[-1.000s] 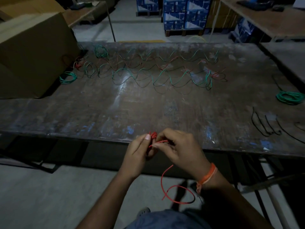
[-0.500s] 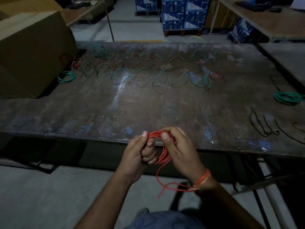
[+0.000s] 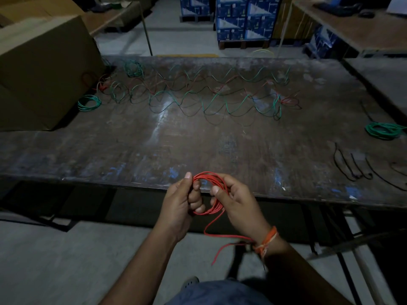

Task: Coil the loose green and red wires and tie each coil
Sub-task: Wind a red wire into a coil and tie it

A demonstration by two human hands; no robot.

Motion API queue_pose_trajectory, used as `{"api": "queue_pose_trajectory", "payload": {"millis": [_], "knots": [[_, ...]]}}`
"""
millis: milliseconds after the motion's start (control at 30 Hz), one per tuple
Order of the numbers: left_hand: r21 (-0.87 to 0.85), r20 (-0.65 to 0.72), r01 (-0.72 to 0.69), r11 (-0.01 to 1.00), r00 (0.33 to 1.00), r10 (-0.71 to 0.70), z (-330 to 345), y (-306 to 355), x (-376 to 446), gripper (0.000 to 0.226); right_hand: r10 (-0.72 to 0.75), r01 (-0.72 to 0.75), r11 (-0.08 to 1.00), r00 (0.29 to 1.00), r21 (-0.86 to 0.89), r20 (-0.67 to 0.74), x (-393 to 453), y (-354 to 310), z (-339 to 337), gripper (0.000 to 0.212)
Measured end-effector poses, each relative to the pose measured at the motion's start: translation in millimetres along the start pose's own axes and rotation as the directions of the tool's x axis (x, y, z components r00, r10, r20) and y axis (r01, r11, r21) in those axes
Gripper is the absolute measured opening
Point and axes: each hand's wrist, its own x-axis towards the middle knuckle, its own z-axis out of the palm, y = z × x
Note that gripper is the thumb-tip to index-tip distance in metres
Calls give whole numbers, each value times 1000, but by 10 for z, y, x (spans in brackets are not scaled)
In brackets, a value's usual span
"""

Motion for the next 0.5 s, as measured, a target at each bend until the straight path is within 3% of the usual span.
{"api": "queue_pose_trajectory", "payload": {"millis": [133, 300, 500], "knots": [[25, -53, 31, 999, 998, -29, 18, -2, -5, 34, -9, 6, 999, 998, -43, -65, -38, 28, 80, 29], [-37, 106, 175, 984, 980, -171, 16, 79, -37, 31, -19, 10, 995, 996, -96, -87, -29, -4, 75, 26], [-180, 239, 280, 943, 942, -235, -12, 123, -57, 35, 40, -28, 985, 997, 172, -69, 7, -120, 77, 26]]}}
